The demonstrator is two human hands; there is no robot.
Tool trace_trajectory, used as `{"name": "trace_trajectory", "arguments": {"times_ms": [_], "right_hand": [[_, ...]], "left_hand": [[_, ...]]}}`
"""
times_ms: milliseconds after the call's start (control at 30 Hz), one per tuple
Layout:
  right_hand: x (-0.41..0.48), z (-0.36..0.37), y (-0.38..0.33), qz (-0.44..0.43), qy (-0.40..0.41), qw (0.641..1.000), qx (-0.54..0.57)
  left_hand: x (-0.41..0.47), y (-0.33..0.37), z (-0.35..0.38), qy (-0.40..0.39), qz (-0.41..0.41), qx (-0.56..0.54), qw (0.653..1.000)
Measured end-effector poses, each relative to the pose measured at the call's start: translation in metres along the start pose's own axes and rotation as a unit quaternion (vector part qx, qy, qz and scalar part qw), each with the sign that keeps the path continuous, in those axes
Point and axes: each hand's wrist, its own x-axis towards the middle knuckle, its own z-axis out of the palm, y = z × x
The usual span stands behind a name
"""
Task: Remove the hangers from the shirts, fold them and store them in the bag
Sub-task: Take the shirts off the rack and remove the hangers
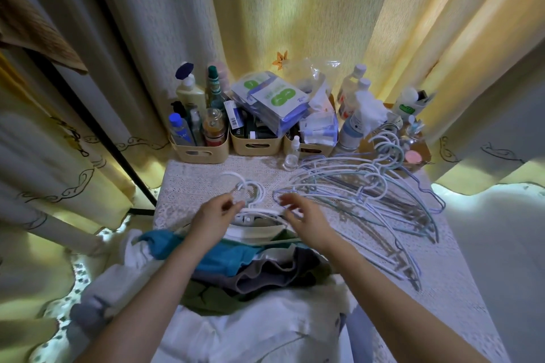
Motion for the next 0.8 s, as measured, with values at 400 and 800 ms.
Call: {"name": "trace_trajectory", "arguments": {"times_ms": [400,800], "right_hand": [[0.007,-0.036,0.018,-0.008,-0.038,0.999,0.026],[0.047,-0.048,-0.016,-0.104,-0.03,0.988,-0.109]], "left_hand": [[-0.015,-0.071,-0.018,-0.016,-0.091,0.105,0.99],[-0.035,-0.077,-0.028,-0.006,-0.114,0.077,0.991]]}}
